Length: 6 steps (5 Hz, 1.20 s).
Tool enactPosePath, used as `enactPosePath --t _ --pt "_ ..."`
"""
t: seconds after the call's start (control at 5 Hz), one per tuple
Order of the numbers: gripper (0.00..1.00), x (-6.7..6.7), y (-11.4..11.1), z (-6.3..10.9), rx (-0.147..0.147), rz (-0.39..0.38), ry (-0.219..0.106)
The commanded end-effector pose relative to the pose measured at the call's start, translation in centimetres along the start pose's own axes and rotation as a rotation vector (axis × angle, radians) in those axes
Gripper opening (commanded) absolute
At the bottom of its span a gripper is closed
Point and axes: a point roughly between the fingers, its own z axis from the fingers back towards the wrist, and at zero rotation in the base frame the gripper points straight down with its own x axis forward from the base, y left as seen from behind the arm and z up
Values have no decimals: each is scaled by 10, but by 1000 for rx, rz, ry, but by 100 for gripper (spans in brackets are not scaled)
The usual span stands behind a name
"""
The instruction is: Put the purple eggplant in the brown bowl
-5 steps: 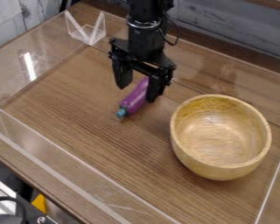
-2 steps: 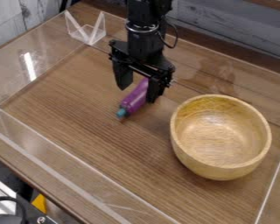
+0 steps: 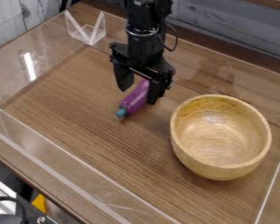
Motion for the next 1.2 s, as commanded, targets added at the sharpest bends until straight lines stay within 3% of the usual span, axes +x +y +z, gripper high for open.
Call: enactPosePath --t 0.0,0.2,1.0 --pt "100 5 5 5 6 13 -36" --pt "0 5 4 2 5 15 -39" --pt "0 5 0 -1 -14 16 -59"
